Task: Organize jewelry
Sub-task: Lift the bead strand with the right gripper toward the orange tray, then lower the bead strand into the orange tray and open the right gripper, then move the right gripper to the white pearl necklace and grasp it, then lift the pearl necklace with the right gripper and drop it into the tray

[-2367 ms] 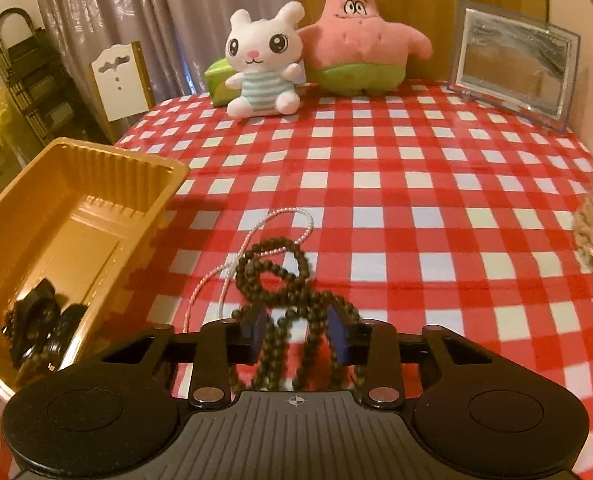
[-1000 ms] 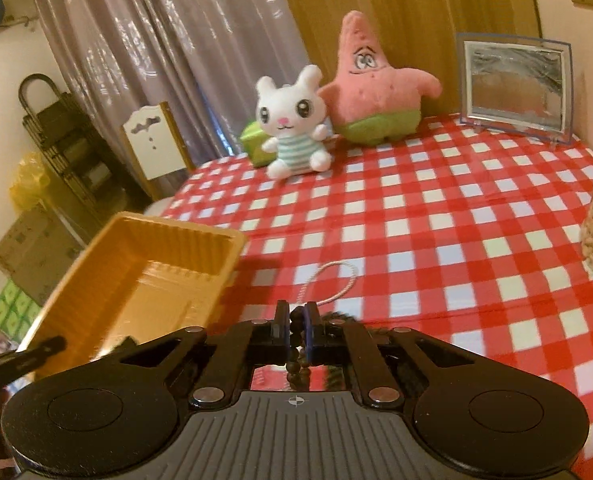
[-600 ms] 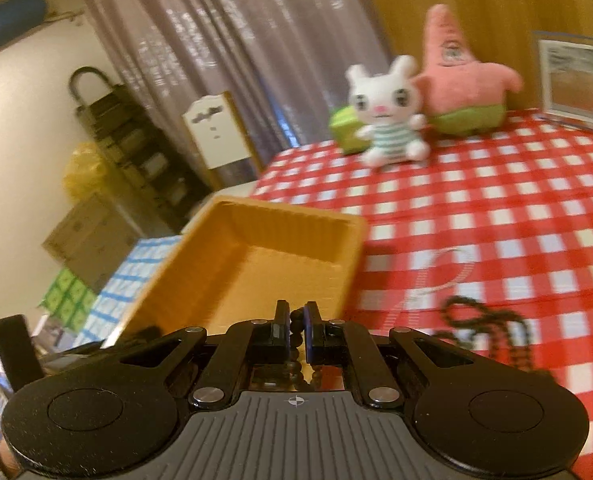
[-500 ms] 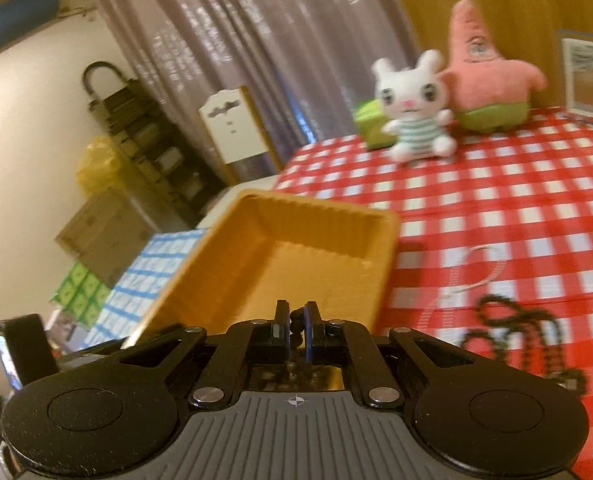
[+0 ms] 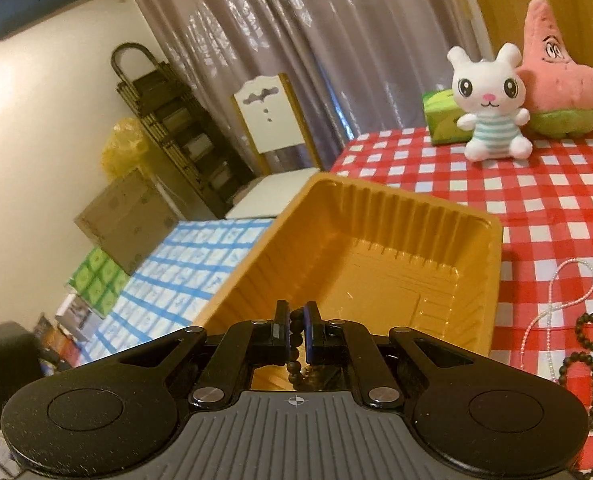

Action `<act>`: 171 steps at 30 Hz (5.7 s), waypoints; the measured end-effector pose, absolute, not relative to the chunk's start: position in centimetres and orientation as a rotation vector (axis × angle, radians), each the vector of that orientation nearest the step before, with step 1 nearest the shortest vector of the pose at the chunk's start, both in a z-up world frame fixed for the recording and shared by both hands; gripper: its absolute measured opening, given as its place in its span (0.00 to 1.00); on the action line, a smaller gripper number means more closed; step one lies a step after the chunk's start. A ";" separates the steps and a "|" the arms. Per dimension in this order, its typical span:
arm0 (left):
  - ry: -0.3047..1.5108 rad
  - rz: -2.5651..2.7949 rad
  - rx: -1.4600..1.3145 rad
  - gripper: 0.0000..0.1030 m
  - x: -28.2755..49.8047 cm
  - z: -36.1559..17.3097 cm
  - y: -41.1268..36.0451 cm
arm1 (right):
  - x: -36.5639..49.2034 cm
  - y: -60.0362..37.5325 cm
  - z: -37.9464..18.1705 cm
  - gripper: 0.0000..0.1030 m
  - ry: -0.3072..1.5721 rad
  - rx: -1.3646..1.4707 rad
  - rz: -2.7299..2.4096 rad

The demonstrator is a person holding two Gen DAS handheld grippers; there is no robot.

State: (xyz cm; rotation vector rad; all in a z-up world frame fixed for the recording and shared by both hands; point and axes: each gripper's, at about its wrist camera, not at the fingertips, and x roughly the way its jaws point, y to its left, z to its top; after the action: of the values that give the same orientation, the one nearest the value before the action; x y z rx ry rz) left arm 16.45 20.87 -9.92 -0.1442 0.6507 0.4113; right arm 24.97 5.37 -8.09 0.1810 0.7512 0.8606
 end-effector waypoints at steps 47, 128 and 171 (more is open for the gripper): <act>0.652 0.410 -0.145 0.10 16.6 -9.6 21.0 | 25.1 -7.0 -10.6 0.60 0.832 0.095 0.569; 0.656 0.459 -0.141 0.11 16.2 -10.4 20.4 | 28.3 -3.3 -17.6 0.01 0.779 -0.349 0.779; 0.646 0.427 -0.126 0.09 16.3 -9.9 19.7 | 24.5 -10.6 2.8 0.01 0.580 0.138 0.702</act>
State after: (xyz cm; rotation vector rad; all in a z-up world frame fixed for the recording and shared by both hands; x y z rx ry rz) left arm 16.27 19.72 -9.91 -0.1262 0.6457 0.4273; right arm 24.46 -10.63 2.76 0.1380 0.5804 0.7022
